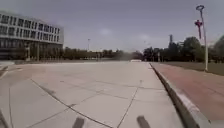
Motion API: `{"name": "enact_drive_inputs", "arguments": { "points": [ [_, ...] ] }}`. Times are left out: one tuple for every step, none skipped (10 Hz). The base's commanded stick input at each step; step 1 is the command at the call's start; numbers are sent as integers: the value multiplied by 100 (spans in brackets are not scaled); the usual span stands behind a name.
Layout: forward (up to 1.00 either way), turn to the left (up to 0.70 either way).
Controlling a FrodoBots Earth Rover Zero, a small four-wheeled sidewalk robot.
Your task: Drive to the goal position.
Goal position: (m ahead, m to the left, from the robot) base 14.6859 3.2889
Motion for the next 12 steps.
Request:
{"name": "enact_drive_inputs", "arguments": {
  "points": [
    [70, -35],
    [70, -35],
    [70, -13],
    [70, 0],
    [70, 0],
    [70, 0],
    [70, 0],
    [70, 7],
    [70, 21],
    [70, 35],
    [70, 35],
    [70, 35]
  ]
}}
